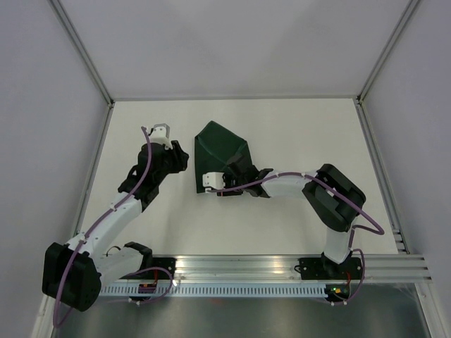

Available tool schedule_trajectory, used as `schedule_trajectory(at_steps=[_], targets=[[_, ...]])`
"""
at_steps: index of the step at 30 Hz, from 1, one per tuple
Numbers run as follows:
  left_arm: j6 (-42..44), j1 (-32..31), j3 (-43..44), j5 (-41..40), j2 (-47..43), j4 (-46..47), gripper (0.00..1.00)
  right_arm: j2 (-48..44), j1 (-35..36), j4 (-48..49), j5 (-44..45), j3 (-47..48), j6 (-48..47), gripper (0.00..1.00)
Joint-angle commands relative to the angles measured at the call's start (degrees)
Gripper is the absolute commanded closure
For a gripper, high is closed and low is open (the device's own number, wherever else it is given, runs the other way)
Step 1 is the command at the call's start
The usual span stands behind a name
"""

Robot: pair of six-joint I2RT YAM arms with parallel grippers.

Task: Fold the napkin, place the utensils inside, and roll it up
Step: Roll the napkin at the center of the board.

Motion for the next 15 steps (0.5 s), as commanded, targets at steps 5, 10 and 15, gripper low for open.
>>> schedule_trajectory(at_steps=[5,10,15], targets=[[3.05,-0.16,2.53,2.02,1.01,-1.12,0.5,2.73,-0.46,-4.48,-3.88,1.22,-0.27,0.54],[2.78,-0.16,2.27,2.37,1.98,-0.5,0.5,3.17,-1.52,-6.15,-5.9,1.75,-0.62,0.54],[2.61,-0.16,2.88,3.43,3.03,-0.24,0.5,4.48,-1.69,-10.46,-6.96,4.3,-1.94,0.58]])
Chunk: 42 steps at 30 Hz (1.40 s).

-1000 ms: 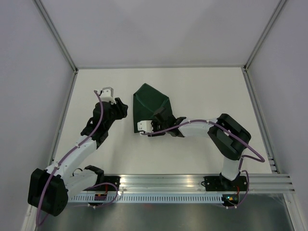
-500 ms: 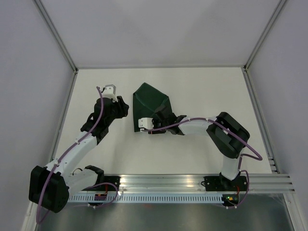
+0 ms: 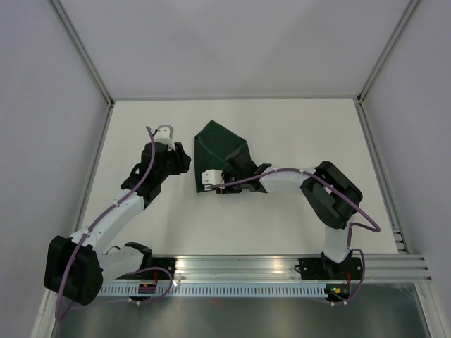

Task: Fold the napkin, place the utensils inside, and roll it up
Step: Roll the napkin at the center of the board.

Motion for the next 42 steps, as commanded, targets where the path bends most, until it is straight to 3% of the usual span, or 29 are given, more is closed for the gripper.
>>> schedule_trajectory(at_steps=[1,7,15,23,27,30,35,42], targets=[[1.82,-0.16,2.55,1.88,0.78,1.14,0.5,2.98,-0.23,-7.07,-2.98,1.44,-1.3,0.59],[1.82,-0.16,2.47,2.84,1.75,1.49,0.5,4.3,-0.23,-9.45,-3.69,3.72,-0.87,0.64],[2.08,-0.16,1.85,3.37,1.84,1.49,0.5,5.88,-0.32,-12.0,-4.74,5.74,0.19,0.79],[1.82,-0.16,-0.26,1.97,0.35,1.84,0.51,6.58,-1.2,-14.37,-7.99,7.06,1.68,0.84],[0.68,-0.16,-2.45,-0.22,-2.36,2.54,0.57,7.46,-1.72,-16.04,-9.84,8.29,2.12,0.86],[-0.81,-0.16,-8.93,-2.77,-6.92,9.2,0.59,8.34,-2.51,-18.14,-11.6,10.04,2.74,0.86],[2.68,-0.25,-15.8,0.12,-12.83,21.32,0.6,9.48,-3.13,-19.47,-12.48,11.46,3.18,0.86],[5.68,-1.22,-21.7,1.7,-16.79,27.5,0.6,11.77,-3.92,-23.16,-14.59,14.79,3.61,0.87]])
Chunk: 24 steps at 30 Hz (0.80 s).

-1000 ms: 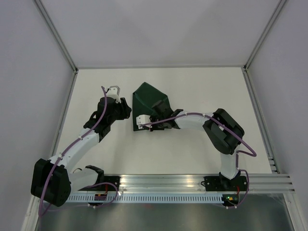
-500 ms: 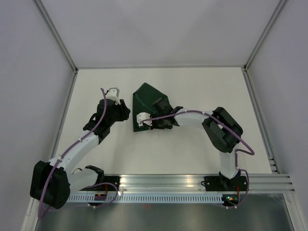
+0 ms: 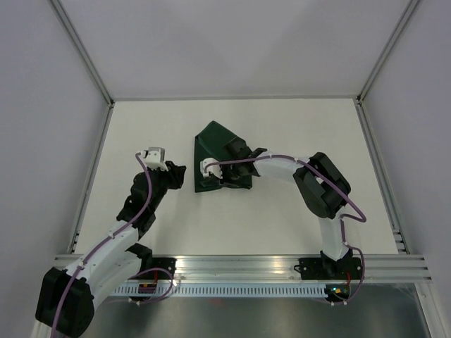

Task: Fold the napkin, place the utensils inside, and roll it up
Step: Roll the napkin at the center of the board.

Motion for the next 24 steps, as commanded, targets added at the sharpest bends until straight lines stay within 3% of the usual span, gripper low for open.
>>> schedule_trajectory(at_steps=[1,9,13,24], targets=[[4.51,-1.43,-1.73,2.07,-1.27,7.81,0.6,4.18,-0.16,-7.07,-3.48,0.72,0.99,0.88],[11.54,-4.34,-3.48,-0.47,-0.4,11.76,0.64,7.0,-1.21,-11.29,-5.86,4.67,1.26,0.88],[16.53,-7.4,-2.09,2.17,3.64,13.7,0.57,8.84,-1.92,-13.49,-7.35,6.87,1.34,0.89],[26.74,-14.0,4.33,3.83,13.93,10.28,0.53,12.97,-2.71,-20.51,-8.67,14.16,1.78,0.9]])
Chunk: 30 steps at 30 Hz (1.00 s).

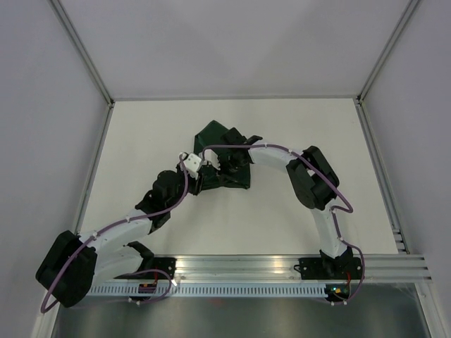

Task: Fold the napkin, place the utensils inside, and roll it up
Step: Roll the napkin at the center of the board.

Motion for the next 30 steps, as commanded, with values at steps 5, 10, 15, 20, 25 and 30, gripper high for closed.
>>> schedule_trajectory(at_steps=[5,10,15,20,25,30], targets=[[11.73,-4.1,3.73,3.73,3.55,1.36,0.48,7.04,-0.59,-10.02,-1.38,4.28,-0.03,0.91],[16.3,-5.51,7.06,4.61,6.02,-4.16,0.48,8.97,-0.68,-13.63,-1.47,7.19,-0.12,0.91],[17.98,-5.6,8.82,7.6,6.72,-6.46,0.48,9.59,-0.77,-16.53,-1.2,8.86,-0.64,0.92],[18.68,-5.95,11.28,9.18,10.59,-9.8,0.48,10.21,-1.29,-20.47,-1.29,10.88,-1.61,0.92],[19.39,-6.65,11.03,9.09,12.17,-9.28,0.48,10.21,-2.17,-22.24,-0.68,11.23,-2.4,0.93],[20.09,-8.23,11.99,8.4,14.54,-9.45,0.48,10.38,-3.14,-24.26,-0.59,10.8,-3.54,0.94]])
